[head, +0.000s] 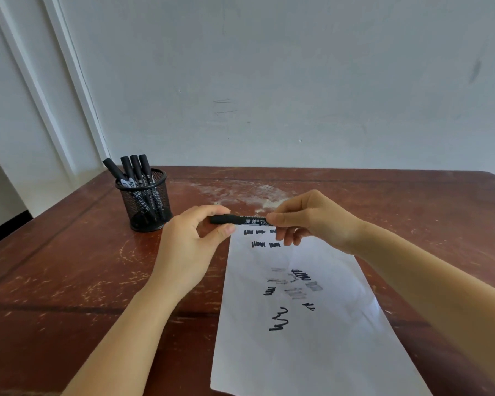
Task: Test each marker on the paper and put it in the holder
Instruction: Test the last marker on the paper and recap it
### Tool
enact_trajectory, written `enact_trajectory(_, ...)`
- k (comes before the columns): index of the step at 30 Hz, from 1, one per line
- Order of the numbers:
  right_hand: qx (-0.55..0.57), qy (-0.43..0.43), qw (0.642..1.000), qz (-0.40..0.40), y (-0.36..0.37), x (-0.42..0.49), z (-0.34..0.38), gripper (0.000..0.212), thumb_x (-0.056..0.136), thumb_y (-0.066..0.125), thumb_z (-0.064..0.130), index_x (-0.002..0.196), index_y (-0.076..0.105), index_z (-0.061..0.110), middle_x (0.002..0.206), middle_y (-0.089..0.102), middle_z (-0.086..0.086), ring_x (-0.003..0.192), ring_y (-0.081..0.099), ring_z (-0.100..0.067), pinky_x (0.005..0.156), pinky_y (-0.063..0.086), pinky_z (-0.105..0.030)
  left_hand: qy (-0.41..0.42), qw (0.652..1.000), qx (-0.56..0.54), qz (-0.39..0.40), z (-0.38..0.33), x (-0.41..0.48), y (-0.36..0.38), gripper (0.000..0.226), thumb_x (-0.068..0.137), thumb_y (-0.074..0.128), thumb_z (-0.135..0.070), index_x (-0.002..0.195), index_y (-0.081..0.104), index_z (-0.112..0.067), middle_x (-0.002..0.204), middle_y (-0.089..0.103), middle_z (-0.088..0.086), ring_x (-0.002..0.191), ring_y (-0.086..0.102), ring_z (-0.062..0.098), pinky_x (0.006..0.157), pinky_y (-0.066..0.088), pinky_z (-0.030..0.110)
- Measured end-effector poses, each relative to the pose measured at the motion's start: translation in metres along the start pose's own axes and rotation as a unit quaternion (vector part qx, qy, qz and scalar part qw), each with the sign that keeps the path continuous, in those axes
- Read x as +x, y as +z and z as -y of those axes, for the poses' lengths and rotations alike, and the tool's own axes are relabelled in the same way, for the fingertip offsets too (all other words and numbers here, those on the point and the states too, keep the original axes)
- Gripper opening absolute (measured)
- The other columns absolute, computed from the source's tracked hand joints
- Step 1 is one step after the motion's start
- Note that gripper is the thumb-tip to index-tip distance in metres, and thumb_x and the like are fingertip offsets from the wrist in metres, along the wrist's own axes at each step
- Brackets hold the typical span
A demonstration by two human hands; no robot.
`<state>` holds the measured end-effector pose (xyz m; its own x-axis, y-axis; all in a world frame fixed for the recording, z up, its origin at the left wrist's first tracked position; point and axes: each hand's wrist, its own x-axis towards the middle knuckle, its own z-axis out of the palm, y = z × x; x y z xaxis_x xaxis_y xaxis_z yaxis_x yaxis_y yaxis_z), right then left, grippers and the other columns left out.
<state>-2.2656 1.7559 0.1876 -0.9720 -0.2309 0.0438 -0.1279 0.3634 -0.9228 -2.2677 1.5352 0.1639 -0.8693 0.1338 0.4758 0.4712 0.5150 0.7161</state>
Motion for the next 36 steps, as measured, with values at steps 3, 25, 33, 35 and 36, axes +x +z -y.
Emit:
enact_trajectory(3, -0.165, -0.066, 0.984, 0.019, 0.014, 0.009, 0.015, 0.018, 0.096, 0.056, 0.023, 0.104, 0.071, 0.02, 0.082, 0.072, -0.003, 0.072, 0.066, -0.02, 0.064, 0.053, -0.028, -0.054, 0.998, -0.002, 0.046, -0.005, 0.006, -0.024, 0.012, 0.078, 0.073, -0.028, 0.09, 0.072, -0.031, 0.079, 0.068, -0.014, 0.07, 0.06, 0.0, 0.064, 0.04, 0.017)
enact_trajectory(25, 0.022, -0.163, 0.979, -0.123, 0.107, 0.189, 0.1, 0.009, 0.089, 0.064, 0.013, 0.09, 0.057, 0.007, 0.084, 0.065, -0.012, 0.079, 0.066, -0.03, 0.077, 0.059, -0.043, -0.076, 0.981, 0.17, -0.057, 0.105, 0.04, -0.083, 0.055, 0.093, 0.051, -0.031, 0.143, 0.03, -0.032, 0.15, 0.034, -0.01, 0.138, 0.03, 0.011, 0.109, 0.029, 0.035)
enact_trajectory(33, -0.136, -0.096, 0.983, -0.071, 0.132, 0.212, 0.092, 0.015, 0.079, 0.074, 0.015, 0.088, 0.071, 0.004, 0.085, 0.069, -0.013, 0.072, 0.061, -0.02, 0.057, 0.049, -0.023, -0.083, 0.987, 0.135, -0.036, 0.11, 0.034, -0.079, 0.067, 0.092, 0.053, -0.028, 0.144, 0.014, -0.044, 0.152, 0.031, -0.012, 0.121, 0.051, 0.027, 0.1, 0.044, 0.047)
enact_trajectory(35, -0.151, -0.081, 0.982, -0.075, 0.134, 0.214, 0.087, 0.019, 0.076, 0.076, 0.018, 0.088, 0.074, 0.004, 0.093, 0.071, -0.013, 0.086, 0.061, -0.022, 0.062, 0.049, -0.025, -0.089, 0.986, 0.134, -0.038, 0.11, 0.034, -0.077, 0.069, 0.091, 0.053, -0.028, 0.144, 0.013, -0.044, 0.151, 0.034, -0.01, 0.111, 0.057, 0.031, 0.098, 0.046, 0.046)
enact_trajectory(36, -0.148, -0.07, 0.983, -0.081, 0.135, 0.216, 0.083, 0.021, 0.074, 0.078, 0.02, 0.087, 0.075, 0.005, 0.095, 0.071, -0.013, 0.096, 0.059, -0.024, 0.067, 0.05, -0.028, -0.09, 0.986, 0.133, -0.039, 0.111, 0.034, -0.076, 0.069, 0.091, 0.054, -0.027, 0.144, 0.013, -0.043, 0.15, 0.035, -0.009, 0.108, 0.058, 0.031, 0.097, 0.047, 0.044)
